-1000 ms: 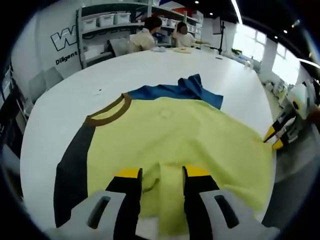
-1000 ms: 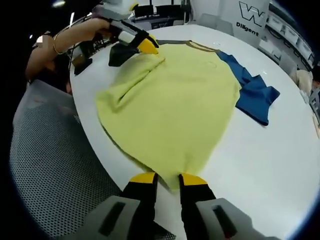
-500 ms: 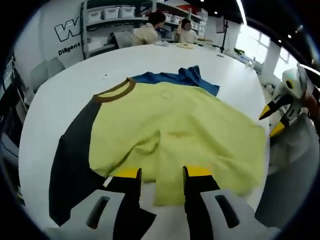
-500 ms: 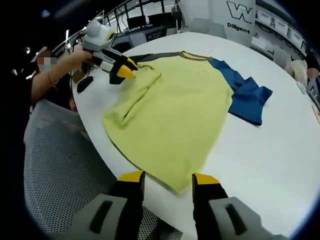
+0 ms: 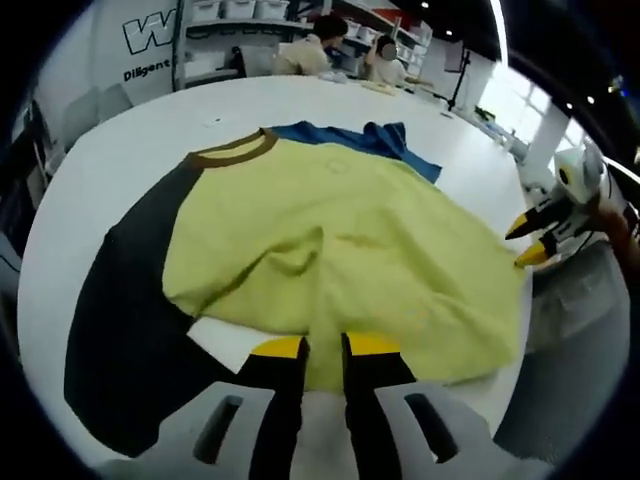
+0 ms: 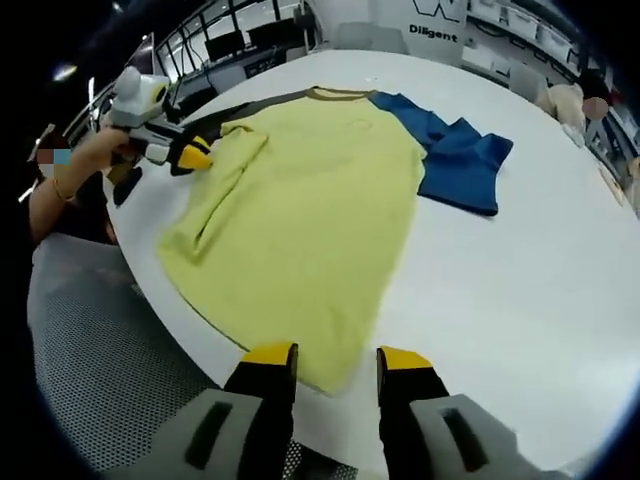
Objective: Fold the garment on the visible template until the final outline fits inside the template.
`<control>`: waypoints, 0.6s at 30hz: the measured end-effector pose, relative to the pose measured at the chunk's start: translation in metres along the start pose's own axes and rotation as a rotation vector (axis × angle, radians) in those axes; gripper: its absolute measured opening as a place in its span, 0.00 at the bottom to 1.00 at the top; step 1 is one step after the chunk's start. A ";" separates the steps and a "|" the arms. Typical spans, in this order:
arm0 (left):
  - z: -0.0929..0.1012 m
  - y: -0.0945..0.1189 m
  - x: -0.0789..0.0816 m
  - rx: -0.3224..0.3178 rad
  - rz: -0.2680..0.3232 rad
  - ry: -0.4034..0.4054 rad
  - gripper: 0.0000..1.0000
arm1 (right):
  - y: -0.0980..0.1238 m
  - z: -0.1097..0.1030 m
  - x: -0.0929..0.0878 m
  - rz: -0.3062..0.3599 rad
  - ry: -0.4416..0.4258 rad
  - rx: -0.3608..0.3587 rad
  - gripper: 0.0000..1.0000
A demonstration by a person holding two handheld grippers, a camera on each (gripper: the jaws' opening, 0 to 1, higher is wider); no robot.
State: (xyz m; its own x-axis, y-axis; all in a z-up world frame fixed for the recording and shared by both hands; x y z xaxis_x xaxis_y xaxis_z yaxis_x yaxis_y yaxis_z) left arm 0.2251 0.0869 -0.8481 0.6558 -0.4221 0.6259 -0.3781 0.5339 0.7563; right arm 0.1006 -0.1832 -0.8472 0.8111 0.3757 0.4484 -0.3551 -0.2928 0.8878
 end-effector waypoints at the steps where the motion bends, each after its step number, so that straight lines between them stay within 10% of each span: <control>1: 0.000 0.000 -0.004 -0.001 -0.017 0.013 0.03 | -0.001 0.000 -0.001 -0.006 0.000 -0.005 0.23; 18: 0.008 0.028 -0.039 0.011 -0.113 0.104 0.00 | -0.004 0.003 -0.007 -0.037 0.053 -0.040 0.00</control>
State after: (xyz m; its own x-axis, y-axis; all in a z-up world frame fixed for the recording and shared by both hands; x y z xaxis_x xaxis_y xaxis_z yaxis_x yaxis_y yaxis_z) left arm 0.1837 0.1122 -0.8500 0.7584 -0.4004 0.5143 -0.3051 0.4793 0.8229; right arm 0.0976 -0.1869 -0.8536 0.7984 0.4322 0.4192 -0.3448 -0.2425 0.9068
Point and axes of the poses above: the point that each gripper's makers call its tool centre point, and the gripper's own axes: y roughly backward along the fingers, z roughly to its right, x roughly out of its top, the point moved 2 cm from there along y, roughly backward along the fingers, and after that the axes turned 1 degree about x, right-handed, at the moved point
